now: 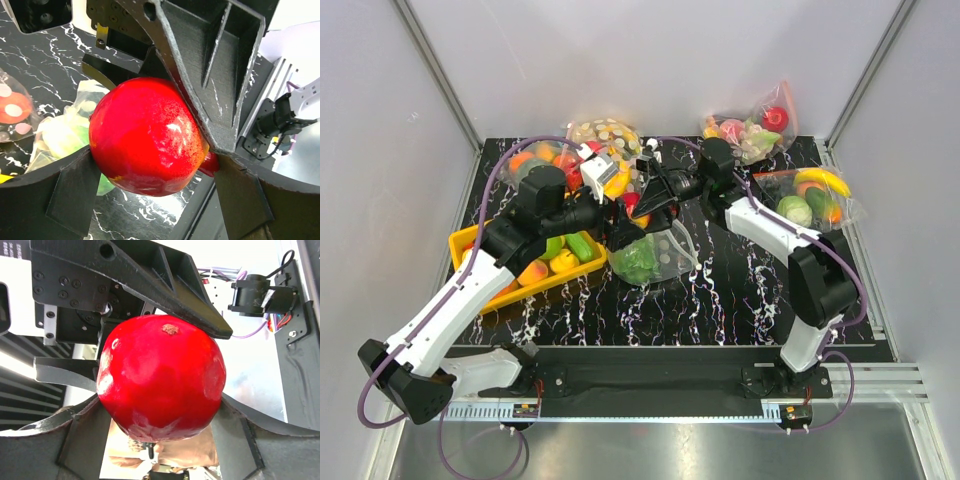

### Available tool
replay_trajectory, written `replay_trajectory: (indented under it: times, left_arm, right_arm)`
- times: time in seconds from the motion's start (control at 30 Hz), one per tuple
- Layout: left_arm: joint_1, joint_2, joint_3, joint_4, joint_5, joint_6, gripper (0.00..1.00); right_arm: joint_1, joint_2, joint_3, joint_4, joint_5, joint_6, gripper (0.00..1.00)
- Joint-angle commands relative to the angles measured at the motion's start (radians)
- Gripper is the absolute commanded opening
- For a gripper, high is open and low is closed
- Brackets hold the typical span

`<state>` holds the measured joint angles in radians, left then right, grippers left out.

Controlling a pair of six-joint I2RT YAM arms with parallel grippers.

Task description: Open the zip-top bag and remove the fake food

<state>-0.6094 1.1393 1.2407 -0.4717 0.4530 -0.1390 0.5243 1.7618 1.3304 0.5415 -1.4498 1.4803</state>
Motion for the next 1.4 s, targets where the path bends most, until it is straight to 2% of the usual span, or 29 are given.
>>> replay_trajectory:
  times: [0.0,0.1,0.2,0.47,0.63,0.77,0.93,1.07,1.17,1.2,1.27,1.3,1.37]
  left_arm:
    - [-0.035,0.007,-0.015,0.028,0.039,0.056,0.00]
    - [-0.036,0.011,-0.014,0.021,0.035,0.064,0.00]
    - [-0.036,0.019,-0.014,0.024,0.032,0.065,0.00]
    - [-0.035,0.020,-0.015,0.030,-0.010,0.061,0.00]
    - [-0.033,0.010,-0.023,0.048,-0.016,0.039,0.00]
    - [-0.035,0.025,-0.026,0.047,-0.022,0.027,0.00]
    - [-0.009,0.020,-0.038,0.044,-0.059,0.000,0.00]
    - [0.104,-0.013,-0.099,0.027,-0.083,-0.037,0.00]
    - [0.265,-0.042,-0.135,-0.033,-0.180,-0.027,0.00]
    - [0.302,-0.049,-0.144,-0.045,-0.201,-0.025,0.00]
    - [0.380,-0.065,-0.165,-0.064,-0.240,-0.028,0.00]
    - [0.455,-0.070,-0.172,-0.070,-0.255,-0.034,0.00]
    - [0.554,-0.069,-0.182,-0.088,-0.342,-0.051,0.00]
  right_arm:
    - [0.014,0.016,0.012,0.282,0.065,0.251,0.79]
    - [0.013,0.016,0.022,0.267,0.068,0.230,0.87]
    - [0.014,0.010,0.036,0.203,0.068,0.169,0.87]
    - [0.003,-0.028,0.087,-0.191,0.107,-0.154,0.87]
    - [-0.056,-0.062,0.128,-0.469,0.163,-0.359,0.89]
    - [-0.098,-0.076,0.147,-0.520,0.177,-0.420,0.90]
    - [-0.122,-0.081,0.161,-0.675,0.209,-0.537,0.91]
    - [-0.181,-0.107,0.156,-0.742,0.258,-0.621,0.92]
    - [-0.219,-0.114,0.205,-0.909,0.318,-0.770,0.92]
    - [-0.227,-0.113,0.228,-1.040,0.344,-0.823,0.92]
    - [-0.228,-0.105,0.304,-1.177,0.443,-0.982,0.92]
    - [-0.227,-0.105,0.320,-1.259,0.466,-1.018,0.92]
    - [-0.233,-0.114,0.334,-1.298,0.521,-1.069,0.92]
